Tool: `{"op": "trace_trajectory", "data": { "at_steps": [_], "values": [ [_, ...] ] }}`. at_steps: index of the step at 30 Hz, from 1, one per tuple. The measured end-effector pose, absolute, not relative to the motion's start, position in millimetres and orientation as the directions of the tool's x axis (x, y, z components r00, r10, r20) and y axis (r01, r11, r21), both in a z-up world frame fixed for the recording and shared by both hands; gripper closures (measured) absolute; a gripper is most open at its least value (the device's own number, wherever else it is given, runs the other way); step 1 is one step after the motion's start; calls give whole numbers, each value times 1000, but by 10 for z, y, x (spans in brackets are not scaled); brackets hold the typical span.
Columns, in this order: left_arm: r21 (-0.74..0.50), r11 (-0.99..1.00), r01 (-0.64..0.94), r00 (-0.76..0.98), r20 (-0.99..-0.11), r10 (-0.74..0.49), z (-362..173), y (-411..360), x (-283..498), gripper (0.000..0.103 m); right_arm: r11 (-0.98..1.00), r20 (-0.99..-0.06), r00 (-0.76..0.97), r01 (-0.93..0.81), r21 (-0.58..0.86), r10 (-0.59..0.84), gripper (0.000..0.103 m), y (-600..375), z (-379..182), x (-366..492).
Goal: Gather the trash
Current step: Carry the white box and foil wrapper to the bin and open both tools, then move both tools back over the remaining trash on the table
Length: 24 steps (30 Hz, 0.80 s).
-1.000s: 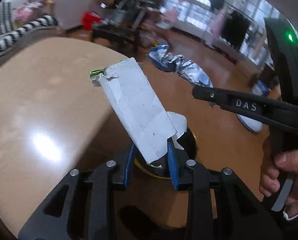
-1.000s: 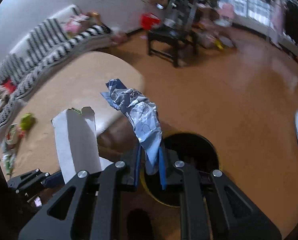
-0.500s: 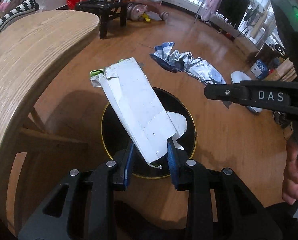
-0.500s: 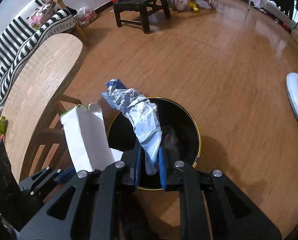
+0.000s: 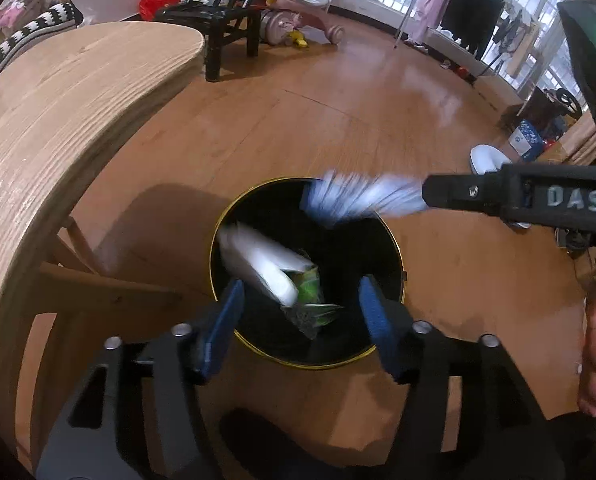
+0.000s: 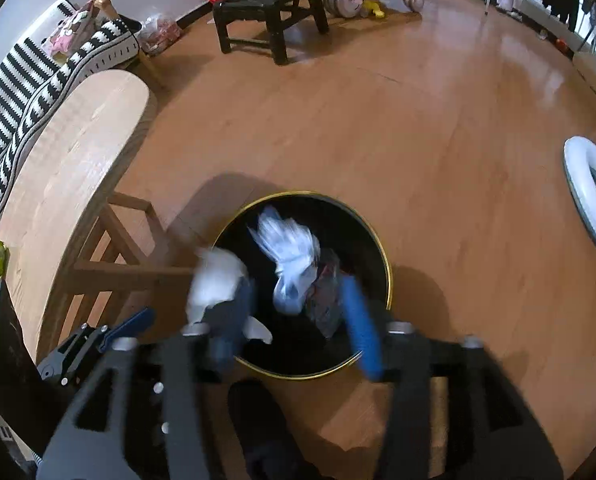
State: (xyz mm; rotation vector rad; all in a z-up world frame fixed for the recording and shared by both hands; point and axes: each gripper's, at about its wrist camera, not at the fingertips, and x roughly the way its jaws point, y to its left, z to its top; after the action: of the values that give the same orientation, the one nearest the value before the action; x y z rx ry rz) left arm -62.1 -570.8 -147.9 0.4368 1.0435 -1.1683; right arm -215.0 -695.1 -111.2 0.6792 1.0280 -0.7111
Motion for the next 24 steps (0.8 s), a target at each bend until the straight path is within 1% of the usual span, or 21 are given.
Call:
{"op": "trace_trajectory", "data": {
  "at_steps": [2,6,7,8,10,11,16,19,22,24],
  "values": [
    [-215,379,900,25,-842,-538,-1449,-5691,-621,37,595,-914,345,788,158,-213,45,-6935,-1083,-2148],
    [-210,381,901,37,-835,-548,-1344,-5584,-646,34,595,-907,360,786,168,-219,44,-6917,-1038,-2147],
    [-204,386,900,46,-834,-550,-1301,-5527,-659,29,600,-901,367,783,167,-229,43,-6898,-996,-2135],
    [-198,391,899,60,-828,-558,-1220,-5455,-662,22,605,-896,376,778,167,-237,41,-6873,-959,-2123],
    [-175,405,897,98,-817,-568,-1064,-5301,-674,13,625,-874,406,764,163,-268,23,-6795,-823,-2077],
    [-156,413,897,123,-810,-573,-960,-5187,-675,12,638,-857,428,753,162,-288,21,-6727,-714,-2028],
    [-99,470,877,234,-768,-597,-490,-4482,-588,8,741,-773,550,652,161,-315,15,-6248,-259,-1657],
    [-64,537,841,317,-747,-585,-294,-3981,-439,7,805,-740,619,563,186,-263,14,-5865,-75,-1337],
    [-54,629,775,393,-739,-547,-186,-3379,-176,7,857,-723,661,477,198,-200,14,-5457,28,-974],
    [-45,697,716,440,-745,-501,-153,-2972,20,7,888,-717,678,416,195,-160,14,-5145,65,-728]
  ]
}}
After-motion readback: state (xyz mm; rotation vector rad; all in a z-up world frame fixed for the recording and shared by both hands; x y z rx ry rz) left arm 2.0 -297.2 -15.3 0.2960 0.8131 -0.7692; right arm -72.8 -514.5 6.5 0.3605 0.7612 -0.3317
